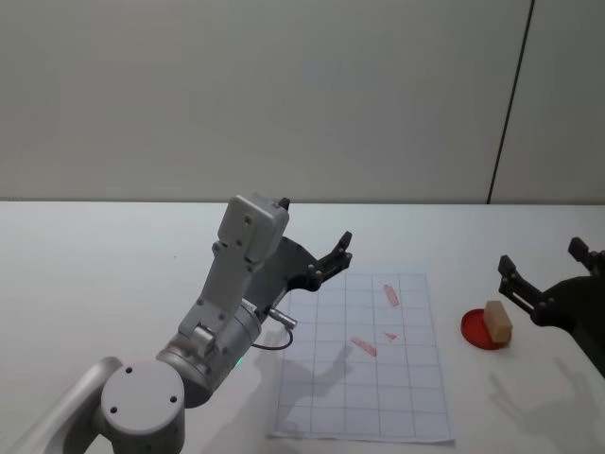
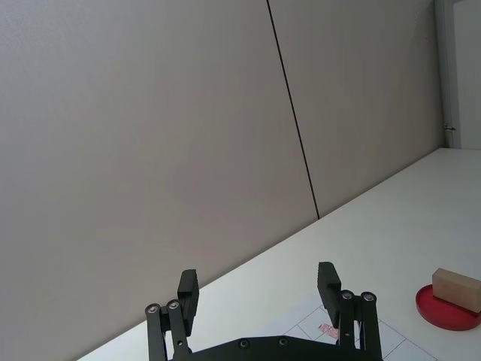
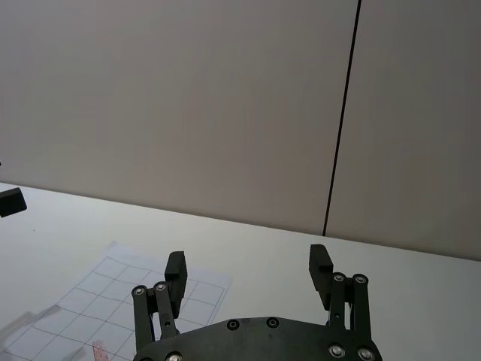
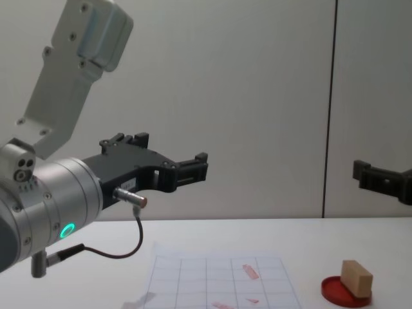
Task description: Use the one hand to pick up the stamp and affix it onto the A4 paper.
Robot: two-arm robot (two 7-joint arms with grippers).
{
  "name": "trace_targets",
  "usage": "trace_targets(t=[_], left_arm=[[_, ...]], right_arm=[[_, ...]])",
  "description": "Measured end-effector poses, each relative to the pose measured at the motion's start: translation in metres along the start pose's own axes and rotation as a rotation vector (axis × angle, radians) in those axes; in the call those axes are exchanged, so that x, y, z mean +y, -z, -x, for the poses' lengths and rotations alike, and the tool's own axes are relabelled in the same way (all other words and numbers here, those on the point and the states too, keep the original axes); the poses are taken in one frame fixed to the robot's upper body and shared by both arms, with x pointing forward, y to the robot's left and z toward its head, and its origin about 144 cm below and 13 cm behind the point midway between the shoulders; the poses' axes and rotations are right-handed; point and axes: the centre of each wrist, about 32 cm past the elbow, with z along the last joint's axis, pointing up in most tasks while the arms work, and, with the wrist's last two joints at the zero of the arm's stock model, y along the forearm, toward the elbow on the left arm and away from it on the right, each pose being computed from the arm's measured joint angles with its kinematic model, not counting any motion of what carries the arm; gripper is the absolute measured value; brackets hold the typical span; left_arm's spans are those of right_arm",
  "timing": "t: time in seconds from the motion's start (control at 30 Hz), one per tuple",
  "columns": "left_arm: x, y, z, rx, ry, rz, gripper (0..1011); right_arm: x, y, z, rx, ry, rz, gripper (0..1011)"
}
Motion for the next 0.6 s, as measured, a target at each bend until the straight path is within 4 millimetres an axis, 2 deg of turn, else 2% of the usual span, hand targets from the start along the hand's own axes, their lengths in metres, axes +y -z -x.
trace_targets(t=[0.6], left_arm=[[0.0,0.0,0.0,0.0,0.0,0.0,1002]], right_arm=[[0.0,0.0,0.0,0.0,0.0,0.0,1001]])
